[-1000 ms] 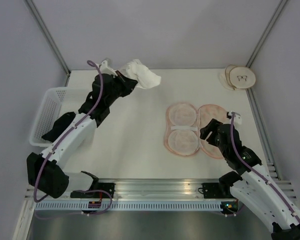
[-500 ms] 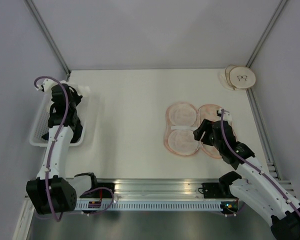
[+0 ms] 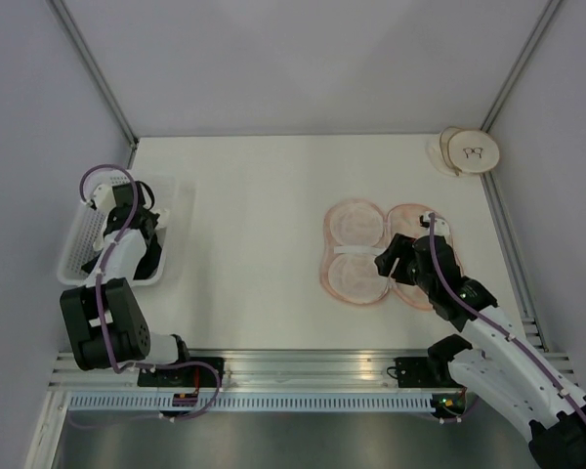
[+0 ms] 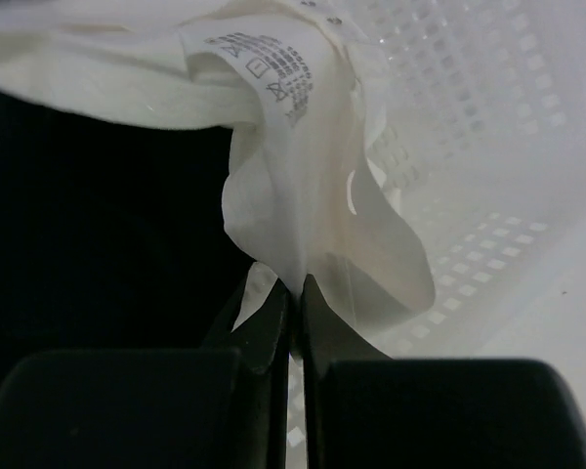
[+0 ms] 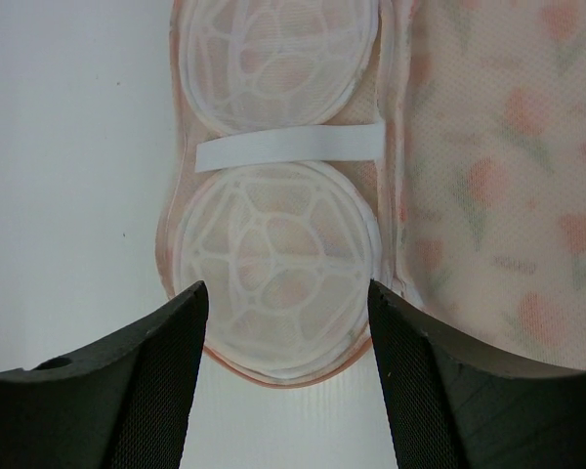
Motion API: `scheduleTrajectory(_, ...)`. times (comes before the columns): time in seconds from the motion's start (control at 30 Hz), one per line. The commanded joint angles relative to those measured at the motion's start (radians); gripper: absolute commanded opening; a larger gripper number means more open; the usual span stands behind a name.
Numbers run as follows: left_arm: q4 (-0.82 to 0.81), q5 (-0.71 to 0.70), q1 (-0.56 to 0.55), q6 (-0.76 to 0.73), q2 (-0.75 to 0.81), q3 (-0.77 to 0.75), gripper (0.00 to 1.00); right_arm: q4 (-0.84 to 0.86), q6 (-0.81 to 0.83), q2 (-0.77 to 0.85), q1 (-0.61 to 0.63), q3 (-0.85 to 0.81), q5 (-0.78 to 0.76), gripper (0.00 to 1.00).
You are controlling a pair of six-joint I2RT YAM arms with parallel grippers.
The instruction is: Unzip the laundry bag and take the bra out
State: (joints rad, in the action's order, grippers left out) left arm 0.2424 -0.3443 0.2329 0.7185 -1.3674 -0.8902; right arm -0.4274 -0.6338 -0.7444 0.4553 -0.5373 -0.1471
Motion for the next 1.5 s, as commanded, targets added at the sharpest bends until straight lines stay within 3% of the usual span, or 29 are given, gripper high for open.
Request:
scheduleTrajectory(0.0,-0.07,-0.025,0.008,0.044,-0.024,0.017,0.02,0.0,0.02,0.027,0.002,-0.018,0.0,0.72)
scheduleTrajectory(0.2,-0.074,0.083,0.013,0.105,-0.09,0.045,0.02,0.029,0.016,0.019,0.0,-0.01,0.021,0.72)
scheduleTrajectory(0.27,-0.078,0.151,0.013,0.134,-0.084,0.066,0.23,0.035,0.02,0.001,0.0,-0.01,0.026,0.74)
scheduleTrajectory(0.33,-0.086,0.201,0.011,0.177,-0.035,0.095,0.56,0.032,0.028,-0.003,0.0,-0.01,0.024,0.76)
scheduleTrajectory(0.43,-0.095,0.287,0.006,0.213,0.048,0.131,0.72,0.035,0.028,0.008,0.0,-0.001,0.001,0.79)
scheduleTrajectory(0.5,-0.086,0.33,-0.012,0.219,0.143,0.142,0.91,0.03,0.02,0.01,0.0,-0.003,-0.02,0.82)
scheduleTrajectory(0.53,-0.092,0.388,-0.02,0.226,0.18,0.16,0.94,0.026,0.007,0.01,0.0,-0.009,-0.034,0.82)
scheduleTrajectory(0.8,-0.21,0.686,-0.179,0.289,0.471,0.316,0.97,-0.115,-0.147,-0.027,-0.001,-0.07,-0.356,0.89)
scheduleTrajectory(1.0,-0.285,0.8,-0.387,0.288,0.53,0.356,0.98,-0.192,-0.349,-0.101,-0.003,-0.072,-0.538,0.96)
scheduleTrajectory(1.13,-0.302,0.786,-0.587,0.251,0.518,0.372,0.98,-0.203,-0.431,-0.122,-0.015,-0.046,-0.591,0.95)
scheduleTrajectory(1.3,-0.33,0.772,-0.711,0.219,0.472,0.399,0.98,-0.238,-0.491,-0.136,-0.096,-0.02,-0.649,0.95)
scheduleTrajectory(1.4,-0.379,0.769,-0.747,0.243,0.456,0.442,0.98,-0.206,-0.462,-0.125,-0.241,0.011,-0.571,0.96)
scheduleTrajectory(1.47,-0.397,0.774,-0.762,0.262,0.45,0.458,0.98,-0.128,-0.399,-0.125,-0.337,0.034,-0.426,0.97)
